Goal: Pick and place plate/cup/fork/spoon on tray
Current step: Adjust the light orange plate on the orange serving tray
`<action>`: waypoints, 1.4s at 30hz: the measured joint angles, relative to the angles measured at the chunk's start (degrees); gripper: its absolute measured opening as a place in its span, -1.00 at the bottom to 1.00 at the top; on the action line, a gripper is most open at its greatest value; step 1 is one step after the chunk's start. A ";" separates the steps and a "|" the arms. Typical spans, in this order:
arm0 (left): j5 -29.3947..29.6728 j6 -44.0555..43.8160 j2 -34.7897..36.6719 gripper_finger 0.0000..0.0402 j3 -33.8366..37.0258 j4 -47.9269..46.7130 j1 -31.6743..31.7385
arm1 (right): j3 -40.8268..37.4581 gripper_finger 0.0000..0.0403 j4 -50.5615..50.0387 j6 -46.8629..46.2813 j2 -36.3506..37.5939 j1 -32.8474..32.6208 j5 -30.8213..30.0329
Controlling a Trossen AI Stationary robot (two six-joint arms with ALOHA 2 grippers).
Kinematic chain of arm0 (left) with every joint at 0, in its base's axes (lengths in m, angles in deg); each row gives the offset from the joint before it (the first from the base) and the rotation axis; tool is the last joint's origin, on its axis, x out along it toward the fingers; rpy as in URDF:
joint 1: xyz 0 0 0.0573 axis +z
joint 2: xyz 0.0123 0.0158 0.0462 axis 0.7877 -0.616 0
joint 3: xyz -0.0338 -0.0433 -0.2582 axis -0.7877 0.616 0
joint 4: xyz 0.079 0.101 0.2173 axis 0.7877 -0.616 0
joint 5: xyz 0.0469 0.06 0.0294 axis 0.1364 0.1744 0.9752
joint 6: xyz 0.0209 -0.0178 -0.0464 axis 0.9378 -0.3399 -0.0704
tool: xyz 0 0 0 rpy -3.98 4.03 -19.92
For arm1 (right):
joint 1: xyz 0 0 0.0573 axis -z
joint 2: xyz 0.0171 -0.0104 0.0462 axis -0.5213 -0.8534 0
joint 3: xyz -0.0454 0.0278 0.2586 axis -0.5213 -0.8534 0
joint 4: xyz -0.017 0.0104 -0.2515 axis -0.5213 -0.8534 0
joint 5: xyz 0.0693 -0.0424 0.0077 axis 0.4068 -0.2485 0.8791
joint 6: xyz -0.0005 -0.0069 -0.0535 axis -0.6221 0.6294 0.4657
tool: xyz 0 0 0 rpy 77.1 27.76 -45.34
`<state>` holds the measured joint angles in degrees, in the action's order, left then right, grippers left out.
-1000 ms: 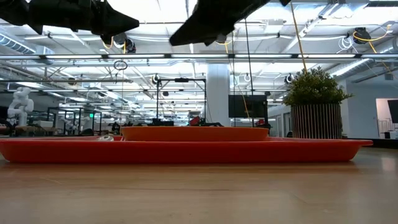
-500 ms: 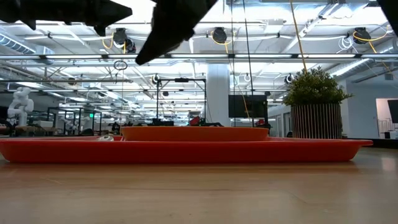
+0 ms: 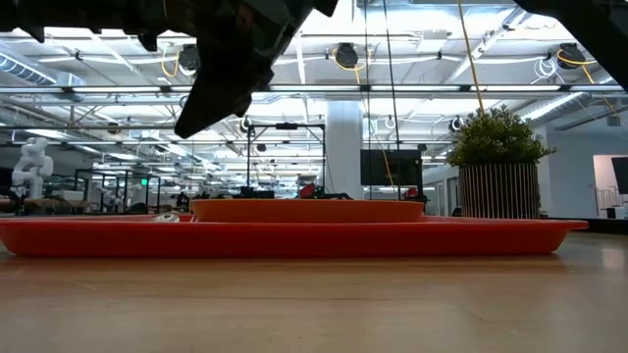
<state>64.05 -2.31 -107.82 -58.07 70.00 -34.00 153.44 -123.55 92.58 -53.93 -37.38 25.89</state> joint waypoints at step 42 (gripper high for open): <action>0.02 -4.19 -0.16 -0.87 0.00 -0.32 0.00 | -12.88 -1.00 19.24 -7.96 -0.06 -3.18 -0.09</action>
<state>64.07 -6.50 -107.98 -58.07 69.67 -34.00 140.55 -104.31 84.62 -53.99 -40.56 25.80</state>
